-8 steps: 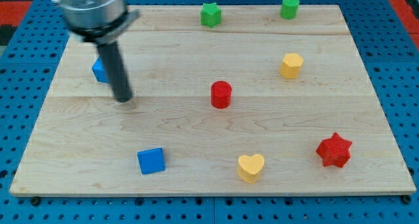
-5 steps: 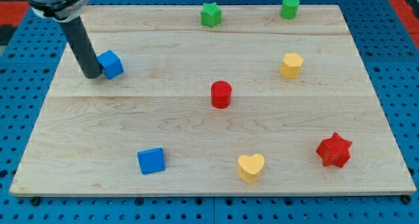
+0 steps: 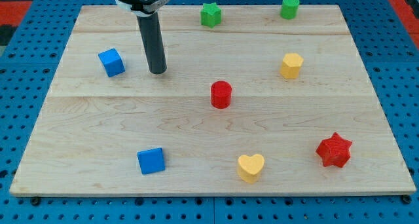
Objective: Move the green circle below the green star
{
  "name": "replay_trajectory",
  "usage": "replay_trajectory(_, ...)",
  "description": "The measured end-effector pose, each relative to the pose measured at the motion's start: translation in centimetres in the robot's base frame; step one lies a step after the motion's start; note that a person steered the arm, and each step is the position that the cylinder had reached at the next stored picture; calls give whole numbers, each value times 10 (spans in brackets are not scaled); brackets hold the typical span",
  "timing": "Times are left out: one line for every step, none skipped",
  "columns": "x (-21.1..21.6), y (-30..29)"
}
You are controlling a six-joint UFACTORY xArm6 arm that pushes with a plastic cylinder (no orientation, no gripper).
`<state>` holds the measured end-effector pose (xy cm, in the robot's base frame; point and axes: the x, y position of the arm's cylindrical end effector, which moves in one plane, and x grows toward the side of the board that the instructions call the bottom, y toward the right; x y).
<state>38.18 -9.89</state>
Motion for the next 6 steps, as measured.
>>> replay_trajectory(0, 1)
replay_trajectory(-5, 34)
replay_trajectory(-22, 76)
replay_trajectory(-55, 159)
replay_trajectory(-96, 254)
replay_trajectory(-132, 353)
